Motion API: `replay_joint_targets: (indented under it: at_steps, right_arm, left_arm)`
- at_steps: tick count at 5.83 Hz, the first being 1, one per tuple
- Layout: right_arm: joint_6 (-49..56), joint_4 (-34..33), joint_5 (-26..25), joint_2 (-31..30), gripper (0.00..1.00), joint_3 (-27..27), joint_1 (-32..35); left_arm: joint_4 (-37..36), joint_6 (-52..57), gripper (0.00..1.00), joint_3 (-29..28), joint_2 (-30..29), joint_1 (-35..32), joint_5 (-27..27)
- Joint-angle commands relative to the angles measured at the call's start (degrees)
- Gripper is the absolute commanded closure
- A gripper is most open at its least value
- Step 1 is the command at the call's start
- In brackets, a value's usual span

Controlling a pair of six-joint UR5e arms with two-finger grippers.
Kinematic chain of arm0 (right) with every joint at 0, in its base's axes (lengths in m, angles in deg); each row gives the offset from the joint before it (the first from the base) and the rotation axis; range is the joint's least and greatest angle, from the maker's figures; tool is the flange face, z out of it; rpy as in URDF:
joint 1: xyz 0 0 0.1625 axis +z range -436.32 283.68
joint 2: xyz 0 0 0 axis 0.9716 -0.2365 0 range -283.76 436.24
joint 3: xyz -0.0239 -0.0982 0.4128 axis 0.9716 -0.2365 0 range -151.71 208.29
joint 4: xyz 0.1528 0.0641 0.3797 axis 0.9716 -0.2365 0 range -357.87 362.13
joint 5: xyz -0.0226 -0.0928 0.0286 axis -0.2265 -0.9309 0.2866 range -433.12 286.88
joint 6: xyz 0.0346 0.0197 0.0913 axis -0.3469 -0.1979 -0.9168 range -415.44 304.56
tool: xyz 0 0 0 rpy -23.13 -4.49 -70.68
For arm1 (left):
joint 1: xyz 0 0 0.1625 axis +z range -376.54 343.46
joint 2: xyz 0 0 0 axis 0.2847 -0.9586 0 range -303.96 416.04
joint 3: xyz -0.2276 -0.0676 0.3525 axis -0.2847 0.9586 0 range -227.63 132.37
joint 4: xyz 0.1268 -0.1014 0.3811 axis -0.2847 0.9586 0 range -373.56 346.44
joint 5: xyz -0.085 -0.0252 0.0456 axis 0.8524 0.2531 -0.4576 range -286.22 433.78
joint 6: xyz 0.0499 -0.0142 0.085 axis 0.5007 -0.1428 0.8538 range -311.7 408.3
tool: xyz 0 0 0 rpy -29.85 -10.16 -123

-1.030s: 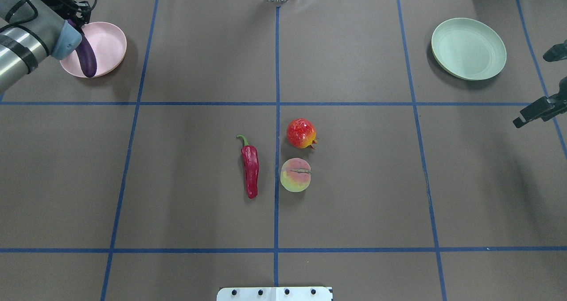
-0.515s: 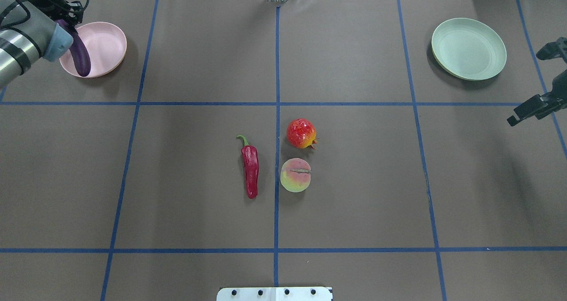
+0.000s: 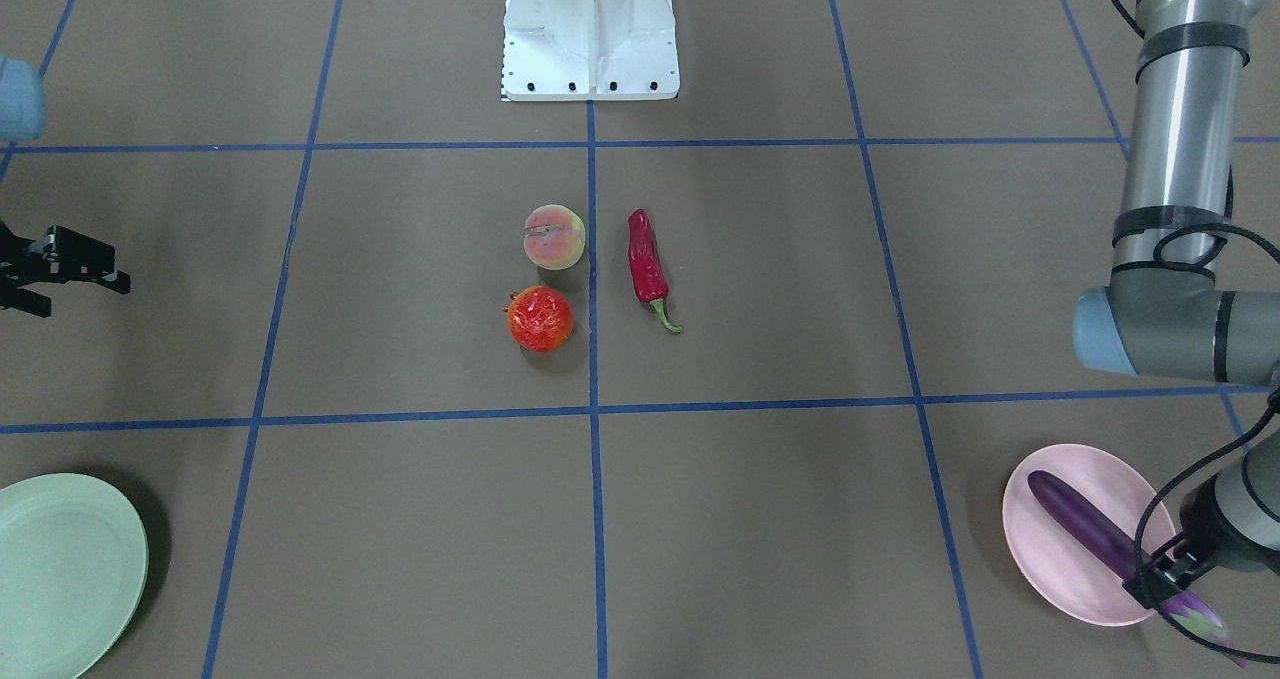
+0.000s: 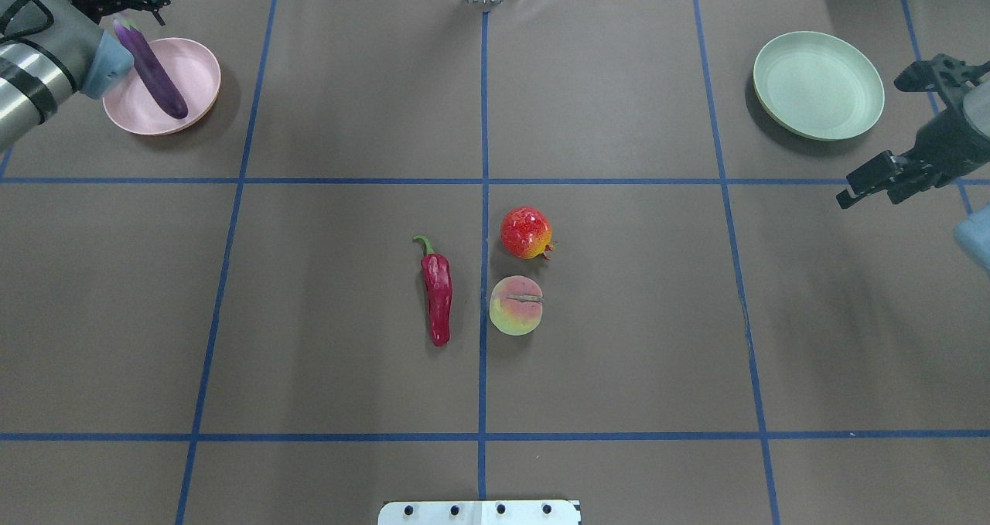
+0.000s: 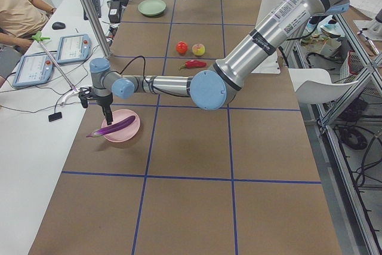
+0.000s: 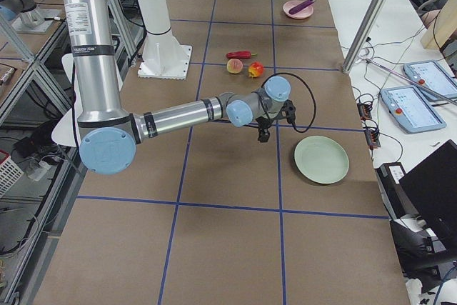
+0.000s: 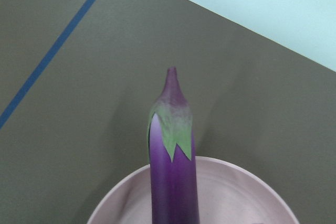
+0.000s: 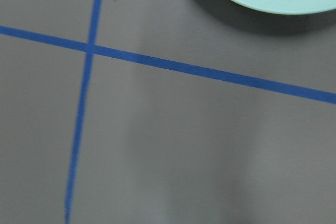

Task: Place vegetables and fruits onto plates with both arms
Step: 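Release the eggplant with the left gripper while the right gripper reaches toward the pomegranate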

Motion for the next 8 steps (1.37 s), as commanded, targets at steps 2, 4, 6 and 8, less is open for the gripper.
replay_joint_targets:
  at_steps: [2,4,6,8]
  right_arm:
    - [-31.19,9.27,-7.76,7.46,0.0,4.15,-12.92]
    - [-44.58,8.66,-17.5,16.18,0.0,3.37,-22.59]
    - [-54.27,6.92,-29.21,22.76,0.0,-0.47,-29.03]
    - [-54.67,2.34,-31.81,27.37,0.0,-4.44,-29.67]
  left_arm:
    - [-15.78,-4.66,0.0,20.56,0.03,7.77,8.39]
    - [-17.59,-15.13,0.0,30.88,1.78,13.32,9.57]
    - [-17.59,-16.55,0.0,32.24,2.32,14.83,9.4]
    - [-17.59,-16.64,0.0,32.59,2.32,15.01,9.4]
